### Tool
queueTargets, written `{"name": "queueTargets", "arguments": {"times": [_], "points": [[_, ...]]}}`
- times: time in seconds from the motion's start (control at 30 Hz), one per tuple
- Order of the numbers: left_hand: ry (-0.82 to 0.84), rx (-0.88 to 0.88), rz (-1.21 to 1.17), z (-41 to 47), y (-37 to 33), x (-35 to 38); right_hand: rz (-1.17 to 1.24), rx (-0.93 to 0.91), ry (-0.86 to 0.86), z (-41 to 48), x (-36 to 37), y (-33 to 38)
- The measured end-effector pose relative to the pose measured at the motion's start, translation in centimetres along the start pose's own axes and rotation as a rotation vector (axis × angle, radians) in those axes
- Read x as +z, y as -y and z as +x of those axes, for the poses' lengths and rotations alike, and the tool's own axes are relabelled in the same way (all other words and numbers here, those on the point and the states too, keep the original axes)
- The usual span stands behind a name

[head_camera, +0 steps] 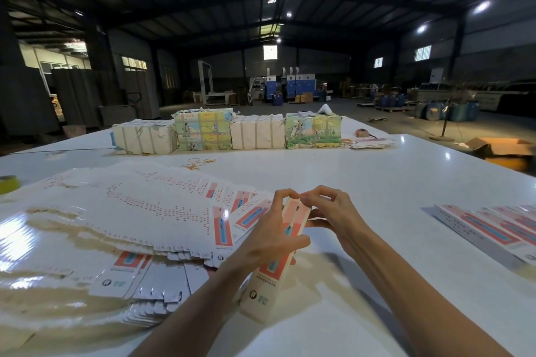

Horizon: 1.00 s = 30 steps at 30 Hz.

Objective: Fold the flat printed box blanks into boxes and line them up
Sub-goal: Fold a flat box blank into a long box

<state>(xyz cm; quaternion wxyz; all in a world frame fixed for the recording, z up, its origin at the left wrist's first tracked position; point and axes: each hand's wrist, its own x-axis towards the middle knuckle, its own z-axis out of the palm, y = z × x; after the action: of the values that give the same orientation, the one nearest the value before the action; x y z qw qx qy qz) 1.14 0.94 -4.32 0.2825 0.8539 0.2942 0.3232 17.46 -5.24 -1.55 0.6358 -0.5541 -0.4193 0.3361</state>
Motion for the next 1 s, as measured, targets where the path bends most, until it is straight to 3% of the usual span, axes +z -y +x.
{"name": "queueTargets", "arguments": {"times": [0.17, 0.4, 0.57, 0.67, 1.0], "points": [[-0.100, -0.049, -0.124, 0.2, 0.1, 0.0, 0.040, -0.031, 0.107, -0.3, 0.2, 0.0], [-0.190, -0.088, -0.380, 0.7, -0.2, 0.0, -0.109, -0.319, -0.034, -0.5, 1.7, -0.6], [-0.146, -0.107, -0.358, 0.8, -0.3, 0.0, -0.138, -0.362, -0.059, -0.4, 1.0, -0.3], [-0.115, -0.112, -0.508, 1.0, 0.0, -0.5, -0.114, -0.347, -0.040, -0.4, 0.4, -0.1], [-0.191, -0.082, -0.527, 0.8, 0.5, -1.3, -0.166, -0.314, 0.017, -0.2, 1.1, -1.0]]}}
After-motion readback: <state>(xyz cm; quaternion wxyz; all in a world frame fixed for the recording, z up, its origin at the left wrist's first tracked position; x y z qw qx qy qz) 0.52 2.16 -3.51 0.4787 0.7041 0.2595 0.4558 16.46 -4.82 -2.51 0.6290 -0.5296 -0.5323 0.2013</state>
